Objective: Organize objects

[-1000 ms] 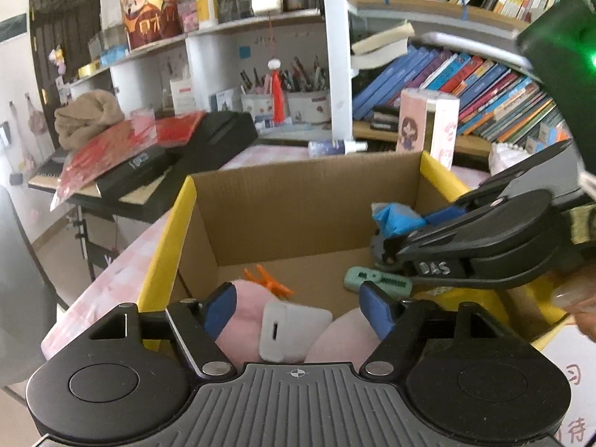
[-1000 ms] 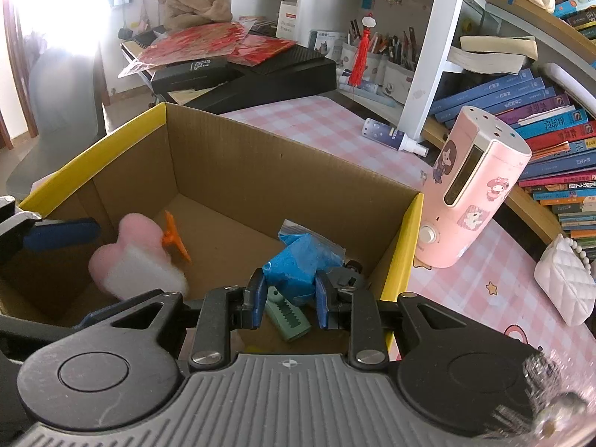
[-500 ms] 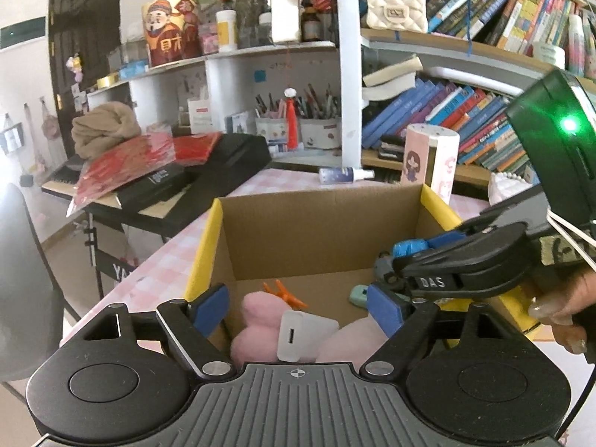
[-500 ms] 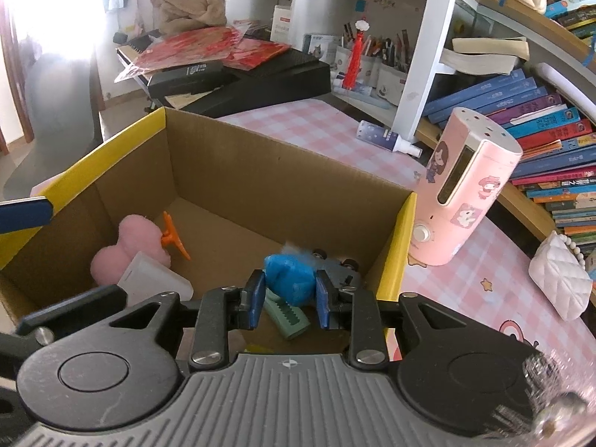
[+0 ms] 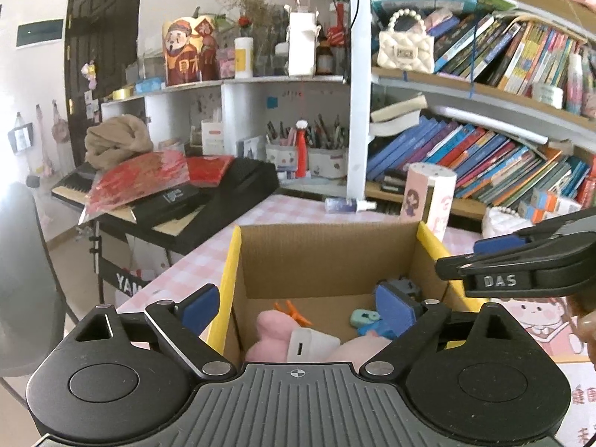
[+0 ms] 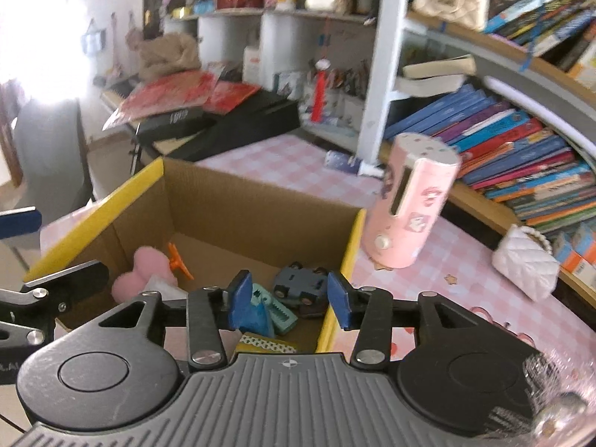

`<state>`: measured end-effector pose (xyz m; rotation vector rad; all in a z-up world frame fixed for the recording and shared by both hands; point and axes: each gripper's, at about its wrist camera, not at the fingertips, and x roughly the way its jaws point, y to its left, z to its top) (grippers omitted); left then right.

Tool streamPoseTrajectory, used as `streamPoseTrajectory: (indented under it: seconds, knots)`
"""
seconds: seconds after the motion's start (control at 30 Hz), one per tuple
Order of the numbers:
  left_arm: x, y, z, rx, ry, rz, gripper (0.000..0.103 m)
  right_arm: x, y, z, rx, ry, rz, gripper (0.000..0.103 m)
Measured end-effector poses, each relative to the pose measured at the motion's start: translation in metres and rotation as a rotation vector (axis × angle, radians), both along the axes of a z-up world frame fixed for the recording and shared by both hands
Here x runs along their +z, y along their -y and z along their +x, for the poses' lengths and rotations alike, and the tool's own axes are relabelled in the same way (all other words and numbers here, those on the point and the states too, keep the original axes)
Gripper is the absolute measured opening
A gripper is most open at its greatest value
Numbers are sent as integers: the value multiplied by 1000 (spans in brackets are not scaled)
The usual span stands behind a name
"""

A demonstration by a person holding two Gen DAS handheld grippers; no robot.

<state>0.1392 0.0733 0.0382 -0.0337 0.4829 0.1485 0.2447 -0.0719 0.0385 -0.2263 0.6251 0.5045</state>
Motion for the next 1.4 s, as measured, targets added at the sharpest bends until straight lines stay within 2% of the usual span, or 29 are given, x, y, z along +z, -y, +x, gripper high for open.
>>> streamPoseTrajectory:
  seconds: [0.3,0.5,0.63,0.67,0.73,0.87,1.0,1.1,1.23,1.4]
  knots:
    - [7,5,-32,-5,32,-33,97,13,31,-46,-136,52,34,45]
    - [2,4,-57,20,18,-77,98,4,39,-84,-222,31,38,45]
    - [-4,8,-73,8,-1,-48,98,-6,39,-111,-281,28,37,46]
    - [-6,10,-77,9,-9,-41,98,-9,39,-118,-294,29,34,47]
    - [-9,11,-85,8,-23,-36,98,-13,38,-131,-324,40,21,56]
    - [-15,11,-103,21,-30,-11,99,-21,39,-155,-383,64,9,65]
    - [-18,10,-114,23,-47,-5,100,-29,40,-176,-444,79,-7,81]
    - [-22,11,-122,10,-61,-6,101,-35,37,-189,-447,63,-22,83]
    - [-25,14,-131,-28,-79,-16,101,-39,35,-204,-460,62,-37,93]
    - [-29,18,-140,-70,-102,-29,101,-42,40,-220,-502,58,-35,98]
